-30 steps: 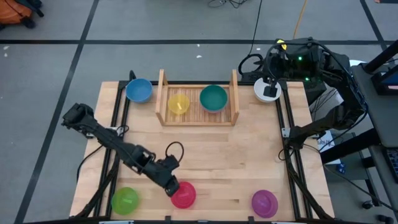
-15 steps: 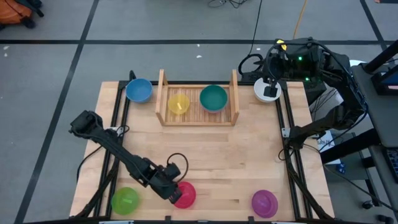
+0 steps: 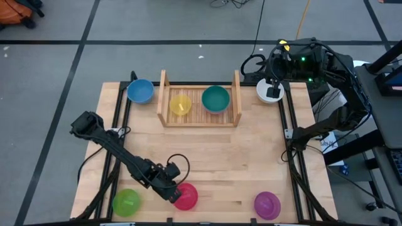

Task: Place and stack bowls onto a shelf
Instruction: Stack the red bowl onto the yellow bowl

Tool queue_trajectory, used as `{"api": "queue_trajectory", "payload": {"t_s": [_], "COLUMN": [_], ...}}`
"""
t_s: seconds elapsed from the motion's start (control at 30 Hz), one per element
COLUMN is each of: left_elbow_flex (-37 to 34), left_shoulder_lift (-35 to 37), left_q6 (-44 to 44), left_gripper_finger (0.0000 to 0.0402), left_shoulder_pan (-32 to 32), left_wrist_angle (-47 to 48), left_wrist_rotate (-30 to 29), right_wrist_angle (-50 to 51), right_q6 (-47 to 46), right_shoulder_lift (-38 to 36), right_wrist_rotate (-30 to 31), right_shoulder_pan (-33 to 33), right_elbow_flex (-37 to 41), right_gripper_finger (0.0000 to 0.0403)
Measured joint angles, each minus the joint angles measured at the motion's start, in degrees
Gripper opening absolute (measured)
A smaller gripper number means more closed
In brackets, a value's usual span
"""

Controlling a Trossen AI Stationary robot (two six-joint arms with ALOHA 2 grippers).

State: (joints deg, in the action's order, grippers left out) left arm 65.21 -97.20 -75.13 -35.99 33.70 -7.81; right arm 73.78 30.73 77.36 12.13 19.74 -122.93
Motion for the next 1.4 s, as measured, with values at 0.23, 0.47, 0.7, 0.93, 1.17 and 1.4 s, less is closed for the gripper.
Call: {"api": "queue_trajectory", "payload": {"t_s": [0.23,0.47,0.7,0.93,1.17,1.4], "left_elbow_flex": [0.04,0.02,0.02,0.02,0.02,0.26], "left_shoulder_lift": [-3.65,-4.95,-4.99,-8.71,-10.29,-10.07], "left_q6": [0.64,1.94,1.94,0.1,-0.08,-0.2], "left_gripper_finger": [0.0085,0.0085,0.0085,0.0085,0.0083,0.001], "left_shoulder_pan": [-0.19,-0.07,-0.04,0.26,1.25,1.86], "left_wrist_angle": [-3.47,-5.08,-3.79,-5.7,-8.67,-9.17], "left_wrist_rotate": [3.29,3.41,3.43,8.8,11.22,12.18], "right_wrist_angle": [-0.02,-0.22,-0.22,-0.22,-0.23,-0.22], "right_q6": [-0.01,0.45,0.45,0.45,0.45,0.43], "right_shoulder_lift": [0.01,0.0,0.0,0.02,0.02,0.02], "right_wrist_rotate": [-0.3,-0.34,-0.36,-0.39,-0.39,-0.39], "right_shoulder_pan": [0.01,0.01,0.01,-0.01,0.01,0.01], "right_elbow_flex": [0.0,0.0,0.0,0.0,0.0,0.0], "right_gripper_finger": [0.0125,0.0125,0.0125,0.0125,0.0125,0.0125]}}
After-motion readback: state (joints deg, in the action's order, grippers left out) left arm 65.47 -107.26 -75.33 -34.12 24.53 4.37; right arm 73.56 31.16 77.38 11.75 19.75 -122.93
